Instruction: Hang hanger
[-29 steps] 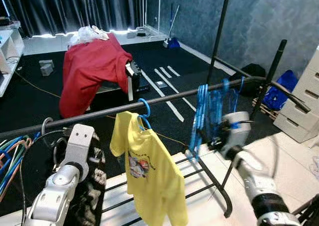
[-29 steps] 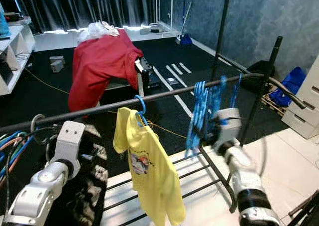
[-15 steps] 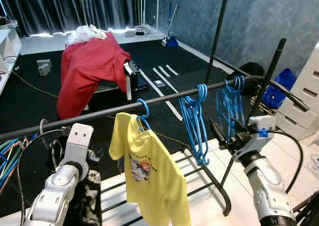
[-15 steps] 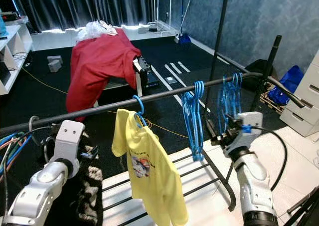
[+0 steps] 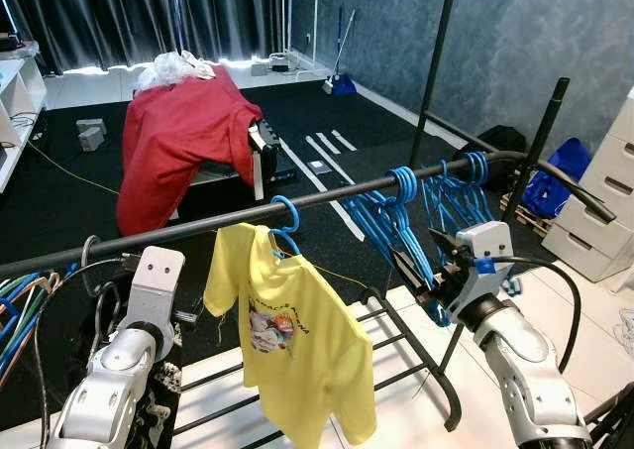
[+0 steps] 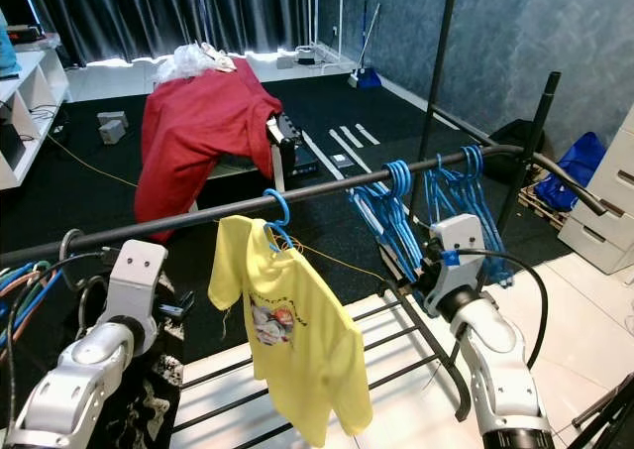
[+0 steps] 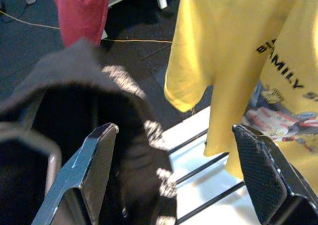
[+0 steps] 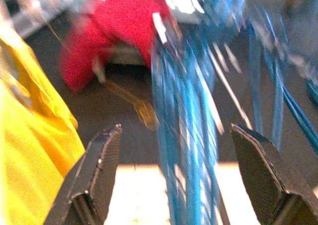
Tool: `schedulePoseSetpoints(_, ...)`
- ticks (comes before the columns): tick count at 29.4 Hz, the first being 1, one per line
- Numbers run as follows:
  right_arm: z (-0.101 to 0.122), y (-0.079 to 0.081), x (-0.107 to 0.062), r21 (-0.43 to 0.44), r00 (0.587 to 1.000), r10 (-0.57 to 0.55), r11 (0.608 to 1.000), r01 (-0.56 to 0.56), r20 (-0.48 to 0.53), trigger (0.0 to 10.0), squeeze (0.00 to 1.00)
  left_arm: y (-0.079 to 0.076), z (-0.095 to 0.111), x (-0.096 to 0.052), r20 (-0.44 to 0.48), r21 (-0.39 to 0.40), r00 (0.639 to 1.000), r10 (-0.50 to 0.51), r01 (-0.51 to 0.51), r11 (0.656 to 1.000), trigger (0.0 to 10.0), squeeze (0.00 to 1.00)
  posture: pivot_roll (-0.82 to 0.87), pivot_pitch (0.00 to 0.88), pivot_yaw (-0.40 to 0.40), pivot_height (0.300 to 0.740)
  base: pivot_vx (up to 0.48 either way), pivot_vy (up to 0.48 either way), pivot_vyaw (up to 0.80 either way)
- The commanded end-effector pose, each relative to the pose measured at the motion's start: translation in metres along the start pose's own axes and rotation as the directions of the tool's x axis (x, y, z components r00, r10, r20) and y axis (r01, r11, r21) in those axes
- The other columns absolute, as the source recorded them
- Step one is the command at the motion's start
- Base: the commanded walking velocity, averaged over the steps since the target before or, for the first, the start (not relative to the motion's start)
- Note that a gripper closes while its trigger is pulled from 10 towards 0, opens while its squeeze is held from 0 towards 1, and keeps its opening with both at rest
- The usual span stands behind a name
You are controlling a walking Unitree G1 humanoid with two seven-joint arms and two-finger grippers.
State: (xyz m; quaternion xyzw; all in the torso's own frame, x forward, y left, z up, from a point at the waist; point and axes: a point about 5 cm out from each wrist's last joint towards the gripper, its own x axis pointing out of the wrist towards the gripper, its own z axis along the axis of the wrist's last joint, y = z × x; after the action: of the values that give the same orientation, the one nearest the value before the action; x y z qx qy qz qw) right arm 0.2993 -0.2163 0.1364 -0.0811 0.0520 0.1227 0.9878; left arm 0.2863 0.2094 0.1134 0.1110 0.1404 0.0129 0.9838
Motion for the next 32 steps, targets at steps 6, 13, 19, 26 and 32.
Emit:
schedulePoseSetpoints(6,0.036,0.017,-0.004,-0.014,0.975,0.171,0.985,-0.17,0.141,10.0,0.0,-0.008,-0.004,0.003,-0.011,-0.001,0.999,-0.03,0.03,1.0,10.0,0.0,-0.06,0.0,-0.04,0.74,0.0,0.0,0.0)
schedulePoseSetpoints(13,0.027,0.029,-0.001,-0.094,0.964,0.258,0.963,-0.251,0.066,10.0,0.0,-0.01,-0.004,0.003,-0.008,-0.003,0.999,-0.032,0.032,0.999,10.0,0.0,-0.05,0.0,-0.041,0.74,0.0,0.0,0.0)
schedulePoseSetpoints(19,0.007,0.032,0.007,-0.134,0.954,0.289,0.945,-0.299,-0.083,0.0,0.0,-0.009,-0.004,0.002,-0.009,-0.002,1.0,-0.027,0.027,1.0,10.0,0.0,-0.03,0.0,-0.043,0.74,0.0,0.0,0.0)
schedulePoseSetpoints(26,-0.01,0.015,0.035,-0.122,0.974,0.151,0.978,-0.172,-0.167,9.6,0.0,-0.004,-0.006,-0.002,-0.018,0.0,1.0,-0.001,0.001,1.0,10.0,0.0,0.0,0.0,-0.048,0.74,0.0,0.0,0.0)
schedulePoseSetpoints(32,-0.026,0.021,0.047,0.071,0.963,0.175,0.984,-0.163,-0.205,10.0,0.0,-0.002,-0.009,-0.005,-0.024,-0.002,1.0,0.012,-0.012,1.0,10.0,0.0,0.03,0.0,-0.056,0.74,0.0,0.0,0.0)
